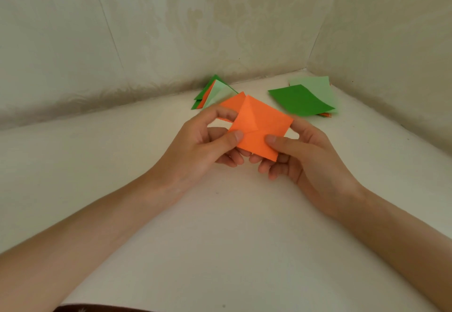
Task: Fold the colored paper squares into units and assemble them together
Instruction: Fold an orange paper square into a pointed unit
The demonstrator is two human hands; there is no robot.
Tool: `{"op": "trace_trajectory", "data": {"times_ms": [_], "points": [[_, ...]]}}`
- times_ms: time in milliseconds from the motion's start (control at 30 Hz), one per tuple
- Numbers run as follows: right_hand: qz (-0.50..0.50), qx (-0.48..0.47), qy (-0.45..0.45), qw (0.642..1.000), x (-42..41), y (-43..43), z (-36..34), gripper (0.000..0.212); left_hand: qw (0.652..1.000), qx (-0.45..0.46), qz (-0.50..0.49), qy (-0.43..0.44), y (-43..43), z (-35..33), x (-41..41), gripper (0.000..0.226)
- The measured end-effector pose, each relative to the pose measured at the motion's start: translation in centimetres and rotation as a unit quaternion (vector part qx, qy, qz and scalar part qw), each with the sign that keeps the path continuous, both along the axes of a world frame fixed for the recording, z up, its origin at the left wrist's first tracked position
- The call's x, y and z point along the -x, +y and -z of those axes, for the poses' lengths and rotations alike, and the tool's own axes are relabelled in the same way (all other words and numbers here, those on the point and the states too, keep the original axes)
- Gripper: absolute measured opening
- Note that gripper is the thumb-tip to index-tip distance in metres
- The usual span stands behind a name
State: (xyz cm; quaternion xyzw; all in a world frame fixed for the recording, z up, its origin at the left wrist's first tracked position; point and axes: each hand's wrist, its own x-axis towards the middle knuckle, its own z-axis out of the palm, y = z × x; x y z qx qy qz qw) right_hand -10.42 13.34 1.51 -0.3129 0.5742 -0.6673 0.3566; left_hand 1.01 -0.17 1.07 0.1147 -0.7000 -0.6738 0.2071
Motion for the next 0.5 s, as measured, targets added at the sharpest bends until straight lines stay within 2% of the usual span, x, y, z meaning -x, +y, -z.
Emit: {"op": "trace_trajectory", "data": {"times_ms": [200, 300, 400, 500], "points": [[-0.016, 0.005, -0.103, 0.995, 0.38, 0.12, -0.24, 0.020, 0.999, -0.016, 0.017, 0.039, -0.27, 0.12, -0.05, 0.013], [-0.025, 0.021, -0.120, 0.992, 0.58, 0.30, -0.40, 0.019, 0.997, -0.053, 0.037, 0.042, -0.56, 0.22, -0.06, 0.024], [-0.028, 0.027, -0.102, 0.994, 0.55, 0.35, -0.44, 0.021, 0.999, -0.009, 0.008, 0.035, -0.46, 0.21, 0.03, 0.018], [0.005, 0.016, -0.017, 1.000, 0.06, 0.16, -0.12, 0.022, 0.998, 0.045, -0.023, 0.032, -0.29, 0.29, 0.16, 0.010]]}}
